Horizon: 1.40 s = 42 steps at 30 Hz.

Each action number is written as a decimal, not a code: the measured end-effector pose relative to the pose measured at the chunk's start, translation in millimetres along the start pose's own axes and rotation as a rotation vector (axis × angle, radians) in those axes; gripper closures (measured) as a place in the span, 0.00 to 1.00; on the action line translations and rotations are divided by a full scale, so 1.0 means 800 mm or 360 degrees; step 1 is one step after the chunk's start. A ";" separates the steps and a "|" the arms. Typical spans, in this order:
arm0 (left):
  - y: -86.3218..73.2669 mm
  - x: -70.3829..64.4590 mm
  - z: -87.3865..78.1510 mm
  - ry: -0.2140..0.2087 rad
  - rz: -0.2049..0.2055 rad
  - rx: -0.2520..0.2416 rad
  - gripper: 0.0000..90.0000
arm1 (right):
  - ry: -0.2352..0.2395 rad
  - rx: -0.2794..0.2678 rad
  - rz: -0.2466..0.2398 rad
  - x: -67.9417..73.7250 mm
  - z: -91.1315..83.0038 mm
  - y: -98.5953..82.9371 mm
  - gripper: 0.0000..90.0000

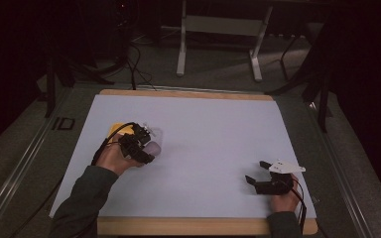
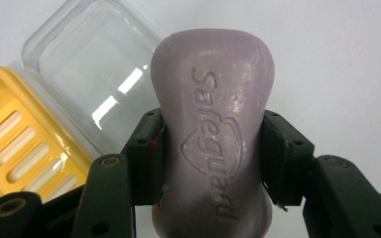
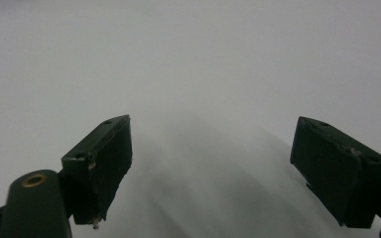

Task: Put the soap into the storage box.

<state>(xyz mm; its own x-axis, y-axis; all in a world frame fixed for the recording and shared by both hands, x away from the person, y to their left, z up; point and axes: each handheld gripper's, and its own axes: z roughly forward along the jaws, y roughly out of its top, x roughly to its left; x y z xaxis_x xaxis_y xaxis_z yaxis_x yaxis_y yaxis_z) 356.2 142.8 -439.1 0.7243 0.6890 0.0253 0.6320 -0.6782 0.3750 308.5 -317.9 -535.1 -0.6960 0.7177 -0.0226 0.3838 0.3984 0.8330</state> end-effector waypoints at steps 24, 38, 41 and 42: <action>0.007 0.020 0.000 0.0003 -0.0119 -0.0028 0.56 | -0.0002 0.0004 -0.0004 0.000 0.000 0.000 0.18; 0.009 0.033 0.003 0.0022 -0.0175 -0.0041 0.56 | -0.0002 0.0005 -0.0006 0.001 0.000 0.000 0.18; 0.008 0.036 0.003 0.0030 -0.0202 -0.0049 0.56 | -0.0002 0.0004 -0.0006 0.001 0.000 0.000 0.18; 0.008 0.038 0.003 0.0031 -0.0206 -0.0049 0.56 | -0.0002 0.0004 -0.0006 0.001 0.000 0.000 0.18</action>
<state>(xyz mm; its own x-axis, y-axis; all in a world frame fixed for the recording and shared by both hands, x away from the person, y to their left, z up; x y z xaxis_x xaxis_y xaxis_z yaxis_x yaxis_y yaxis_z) 382.5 158.8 -437.9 0.6317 0.7752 -0.0075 0.7108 -0.5753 0.4047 308.3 -317.5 -535.1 -0.6967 0.7169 -0.0268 0.3825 0.4028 0.8315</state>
